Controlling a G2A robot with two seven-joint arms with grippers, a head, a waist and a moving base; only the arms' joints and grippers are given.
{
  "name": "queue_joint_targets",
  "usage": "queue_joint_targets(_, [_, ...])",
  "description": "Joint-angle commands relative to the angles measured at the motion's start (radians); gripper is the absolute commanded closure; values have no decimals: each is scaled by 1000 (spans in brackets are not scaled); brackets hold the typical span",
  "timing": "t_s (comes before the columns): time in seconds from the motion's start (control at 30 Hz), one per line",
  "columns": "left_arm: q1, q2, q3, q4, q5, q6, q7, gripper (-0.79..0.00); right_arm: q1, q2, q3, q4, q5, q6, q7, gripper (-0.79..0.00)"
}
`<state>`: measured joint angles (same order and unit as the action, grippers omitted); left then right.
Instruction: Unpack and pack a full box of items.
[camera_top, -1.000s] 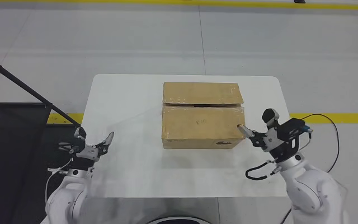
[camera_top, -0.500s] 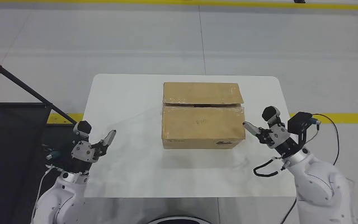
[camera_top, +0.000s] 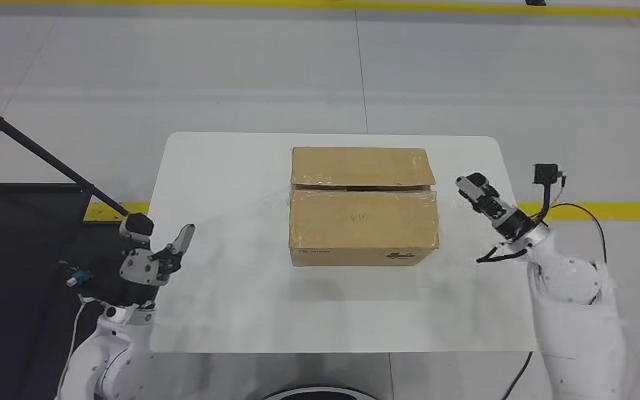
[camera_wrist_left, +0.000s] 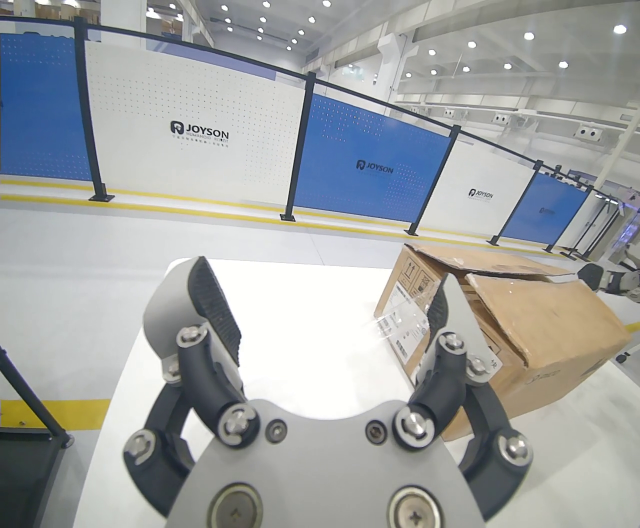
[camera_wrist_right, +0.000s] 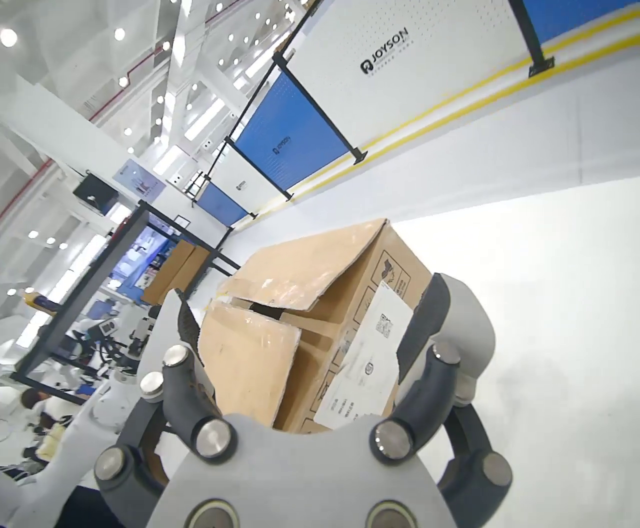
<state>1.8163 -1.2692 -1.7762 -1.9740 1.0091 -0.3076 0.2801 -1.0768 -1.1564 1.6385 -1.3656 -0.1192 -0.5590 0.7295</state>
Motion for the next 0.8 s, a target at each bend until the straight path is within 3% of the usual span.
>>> queue_joint_targets(0.0, [4, 0, -4, -1, -3, -3, 4, -785, 41, 0, -23, 79, 21, -18, 25, -785])
queue_joint_targets(0.3, [-1, -1, -17, 7, -18, 5, 6, -785, 99, 3, -85, 222, 162, -142, 131, -785])
queue_joint_targets(0.53, [-16, -2, -22, 14, -30, 9, -8, -785, 91, 13, -106, 218, 240, -197, 226, -785])
queue_joint_targets(0.77, [-21, -2, -29, 20, -40, 8, -13, -785, 76, 21, -128, 188, 234, -197, 225, -785])
